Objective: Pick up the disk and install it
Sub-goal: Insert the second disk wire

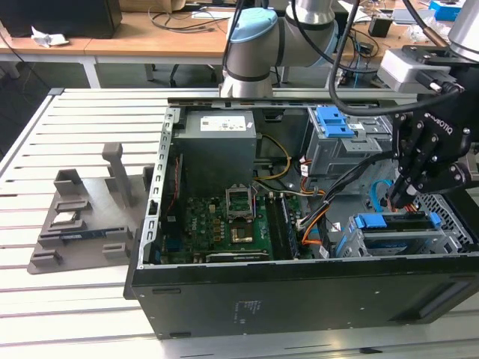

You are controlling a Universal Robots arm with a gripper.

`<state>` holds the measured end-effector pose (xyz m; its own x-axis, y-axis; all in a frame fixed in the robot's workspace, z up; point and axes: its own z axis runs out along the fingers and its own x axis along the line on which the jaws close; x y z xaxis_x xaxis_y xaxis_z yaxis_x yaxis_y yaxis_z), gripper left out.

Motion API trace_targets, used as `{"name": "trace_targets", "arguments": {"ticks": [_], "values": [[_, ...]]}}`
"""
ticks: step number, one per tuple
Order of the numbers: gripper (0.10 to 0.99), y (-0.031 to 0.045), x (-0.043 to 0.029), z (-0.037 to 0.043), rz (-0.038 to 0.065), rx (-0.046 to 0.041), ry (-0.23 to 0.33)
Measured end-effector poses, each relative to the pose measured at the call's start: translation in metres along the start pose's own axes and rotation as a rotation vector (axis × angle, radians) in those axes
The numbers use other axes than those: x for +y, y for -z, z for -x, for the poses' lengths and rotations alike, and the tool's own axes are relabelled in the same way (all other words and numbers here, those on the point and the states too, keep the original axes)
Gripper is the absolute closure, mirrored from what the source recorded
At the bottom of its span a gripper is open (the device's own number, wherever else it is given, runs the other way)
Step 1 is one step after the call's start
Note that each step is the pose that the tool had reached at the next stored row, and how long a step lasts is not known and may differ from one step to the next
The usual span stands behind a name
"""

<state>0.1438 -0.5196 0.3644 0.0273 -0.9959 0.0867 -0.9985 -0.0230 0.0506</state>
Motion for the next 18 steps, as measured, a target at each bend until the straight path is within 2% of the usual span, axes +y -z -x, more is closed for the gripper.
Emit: {"name": "trace_targets", "arguments": {"ticks": [8,18], "values": [[0.925,-0.014,-0.0066,0.0009,0.001,0.0092,0.0],[0.925,-0.0218,-0.0097,0.0015,0.001,0.0124,0.0]]}}
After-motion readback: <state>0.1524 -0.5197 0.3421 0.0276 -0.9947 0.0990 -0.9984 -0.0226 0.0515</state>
